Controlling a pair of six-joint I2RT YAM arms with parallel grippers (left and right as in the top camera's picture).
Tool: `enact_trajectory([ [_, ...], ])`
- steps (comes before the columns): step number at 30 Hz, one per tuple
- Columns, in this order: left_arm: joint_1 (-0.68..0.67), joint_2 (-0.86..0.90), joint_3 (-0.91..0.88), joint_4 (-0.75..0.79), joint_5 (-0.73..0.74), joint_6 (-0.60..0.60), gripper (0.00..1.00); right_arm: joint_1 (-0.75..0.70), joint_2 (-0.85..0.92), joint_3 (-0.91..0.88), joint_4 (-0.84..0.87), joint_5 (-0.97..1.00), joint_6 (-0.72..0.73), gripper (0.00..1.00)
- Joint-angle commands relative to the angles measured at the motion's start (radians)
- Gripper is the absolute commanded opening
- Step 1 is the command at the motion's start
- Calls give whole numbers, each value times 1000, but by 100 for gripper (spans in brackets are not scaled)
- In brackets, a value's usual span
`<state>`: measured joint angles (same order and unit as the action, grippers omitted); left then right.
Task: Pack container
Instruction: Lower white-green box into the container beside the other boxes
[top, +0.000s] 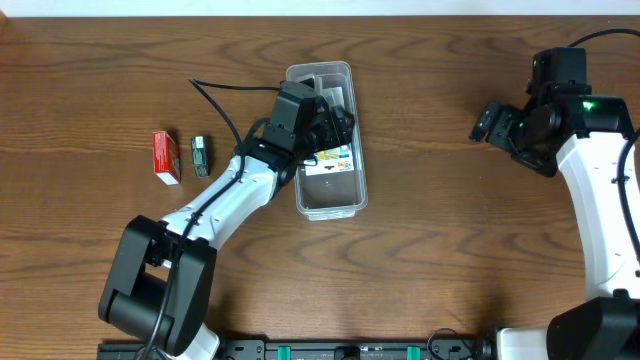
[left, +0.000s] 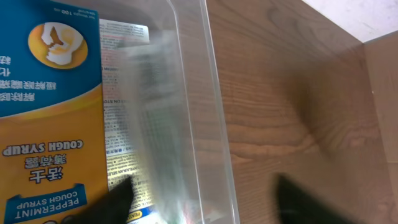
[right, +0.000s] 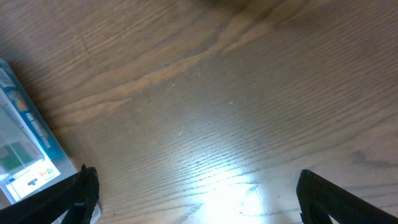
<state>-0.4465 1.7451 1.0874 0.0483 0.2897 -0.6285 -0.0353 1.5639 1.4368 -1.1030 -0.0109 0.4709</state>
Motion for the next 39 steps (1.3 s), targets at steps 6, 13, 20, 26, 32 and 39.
enact_trajectory([
  [6,-2,-6,16,-3,66,-3,98,-6,-8,3,-1,-1,7,99],
  [13,-2,-16,16,-10,89,-1,98,-6,-8,3,-1,-1,7,99],
  [20,0,-16,16,-1,59,55,48,-6,-8,3,-1,-1,7,99],
  [26,1,-15,16,40,53,56,27,-6,-8,3,-1,-1,7,99],
  [32,0,-5,16,41,27,55,20,-6,-8,3,-1,-1,7,99],
  [39,-5,49,16,65,40,55,19,-6,-8,3,-1,-1,7,99],
])
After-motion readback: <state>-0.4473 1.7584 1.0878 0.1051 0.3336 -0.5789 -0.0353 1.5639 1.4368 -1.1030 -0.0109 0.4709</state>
